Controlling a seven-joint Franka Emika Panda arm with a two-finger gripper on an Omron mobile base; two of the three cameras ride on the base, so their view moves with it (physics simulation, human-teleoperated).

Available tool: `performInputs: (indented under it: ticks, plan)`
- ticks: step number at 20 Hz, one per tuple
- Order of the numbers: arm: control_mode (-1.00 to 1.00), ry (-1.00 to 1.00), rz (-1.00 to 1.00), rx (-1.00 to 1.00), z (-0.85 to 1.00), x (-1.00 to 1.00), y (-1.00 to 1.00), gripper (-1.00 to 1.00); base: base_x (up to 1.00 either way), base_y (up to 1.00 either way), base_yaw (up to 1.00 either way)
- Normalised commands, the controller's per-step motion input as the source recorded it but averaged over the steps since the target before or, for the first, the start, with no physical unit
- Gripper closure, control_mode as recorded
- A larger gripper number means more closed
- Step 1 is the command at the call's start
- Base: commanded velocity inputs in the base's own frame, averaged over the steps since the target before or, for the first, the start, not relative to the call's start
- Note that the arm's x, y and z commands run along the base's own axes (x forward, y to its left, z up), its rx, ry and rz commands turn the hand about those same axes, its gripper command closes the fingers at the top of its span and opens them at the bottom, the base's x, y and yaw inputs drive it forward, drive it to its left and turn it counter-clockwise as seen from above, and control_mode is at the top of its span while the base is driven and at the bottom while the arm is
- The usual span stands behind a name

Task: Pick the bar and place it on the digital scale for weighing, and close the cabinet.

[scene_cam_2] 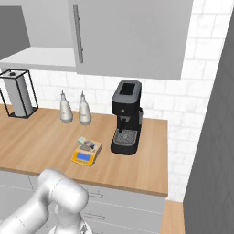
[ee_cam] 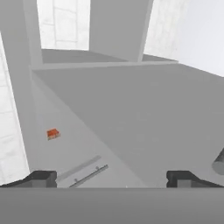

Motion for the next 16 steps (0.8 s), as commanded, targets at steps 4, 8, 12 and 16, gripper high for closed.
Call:
performInputs:
  ticks: [4,8,12,16]
  plan:
    - [-1.00,0.12,-0.05,0.08,0.92,0.51,-0.11,-1.00,0.00,0.00,0.00]
    - [-1.00,0.15,0.00,0.10,1.00,0.14,-0.49,-1.00,0.00,0.00,0.00]
    - [-1.00,0.08,0.00,0.19,1.00,0.00,-0.97,-1.00,0.00,0.00,0.00]
    - [-1.00,0.01,0.06,0.28,1.00,-0.11,-1.00,-1.00,0.00,0.00,0.00]
